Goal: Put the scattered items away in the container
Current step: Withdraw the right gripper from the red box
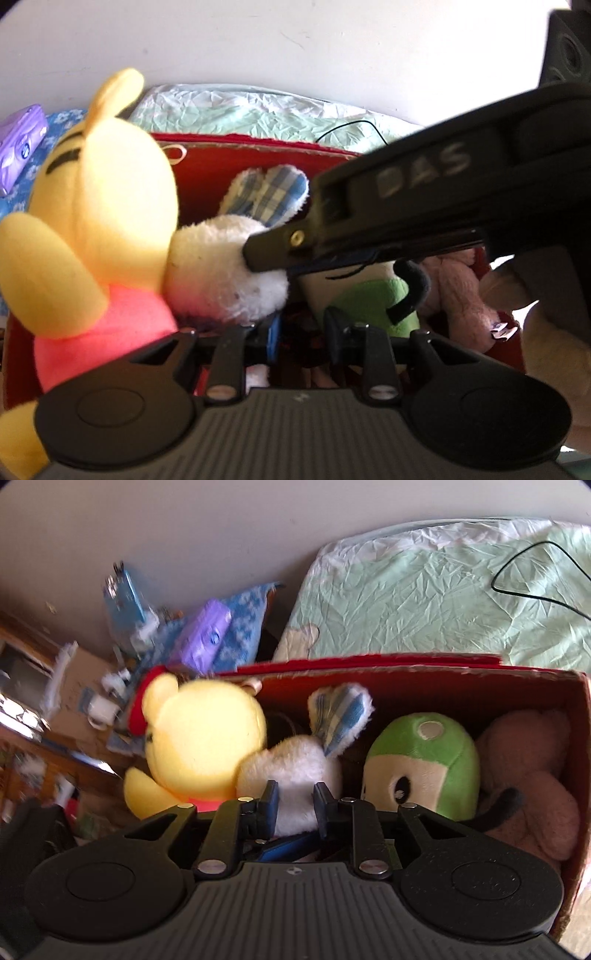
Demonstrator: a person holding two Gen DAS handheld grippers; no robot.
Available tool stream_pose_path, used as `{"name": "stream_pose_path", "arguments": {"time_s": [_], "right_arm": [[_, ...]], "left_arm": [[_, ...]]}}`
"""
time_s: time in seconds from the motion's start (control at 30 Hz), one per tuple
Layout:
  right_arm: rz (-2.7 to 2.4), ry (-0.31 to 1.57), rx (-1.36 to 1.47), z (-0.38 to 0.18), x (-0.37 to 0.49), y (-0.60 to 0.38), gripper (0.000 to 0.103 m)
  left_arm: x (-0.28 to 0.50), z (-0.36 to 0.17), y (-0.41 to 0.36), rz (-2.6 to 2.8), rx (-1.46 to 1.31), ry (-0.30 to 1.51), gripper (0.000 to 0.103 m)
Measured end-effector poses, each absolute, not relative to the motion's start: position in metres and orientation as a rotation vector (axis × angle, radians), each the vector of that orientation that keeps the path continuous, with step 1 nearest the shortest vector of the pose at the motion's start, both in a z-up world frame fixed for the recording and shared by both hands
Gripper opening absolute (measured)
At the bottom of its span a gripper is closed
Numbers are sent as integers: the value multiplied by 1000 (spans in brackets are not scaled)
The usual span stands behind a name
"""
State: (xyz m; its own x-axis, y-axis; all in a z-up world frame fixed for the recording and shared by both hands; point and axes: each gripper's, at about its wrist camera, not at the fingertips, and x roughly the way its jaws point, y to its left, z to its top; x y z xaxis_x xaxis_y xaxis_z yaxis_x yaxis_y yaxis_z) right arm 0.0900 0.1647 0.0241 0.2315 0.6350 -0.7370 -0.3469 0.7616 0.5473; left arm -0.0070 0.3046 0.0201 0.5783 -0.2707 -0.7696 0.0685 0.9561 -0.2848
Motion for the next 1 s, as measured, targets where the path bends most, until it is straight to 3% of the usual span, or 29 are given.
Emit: {"name": "stream_pose_path", "arguments": {"time_s": [0.33, 0.5, 0.7, 0.83, 1.0], "right_arm": [[633, 1118, 441, 26, 76, 121, 30], [599, 1128, 439, 15, 79, 109, 0], [638, 1151, 442, 12, 81, 101, 0], [691, 1137, 452, 19, 79, 95, 17], [773, 1106, 517, 33, 79, 70, 19]], "left_arm": [[-15, 22, 304, -206, -210, 949, 29], [-9, 23, 306, -197, -209, 963, 29], [6, 18, 270, -131, -135, 970, 27], [12, 12, 267, -86, -133, 968, 27], [17, 14, 267, -48, -166, 980, 29]]}}
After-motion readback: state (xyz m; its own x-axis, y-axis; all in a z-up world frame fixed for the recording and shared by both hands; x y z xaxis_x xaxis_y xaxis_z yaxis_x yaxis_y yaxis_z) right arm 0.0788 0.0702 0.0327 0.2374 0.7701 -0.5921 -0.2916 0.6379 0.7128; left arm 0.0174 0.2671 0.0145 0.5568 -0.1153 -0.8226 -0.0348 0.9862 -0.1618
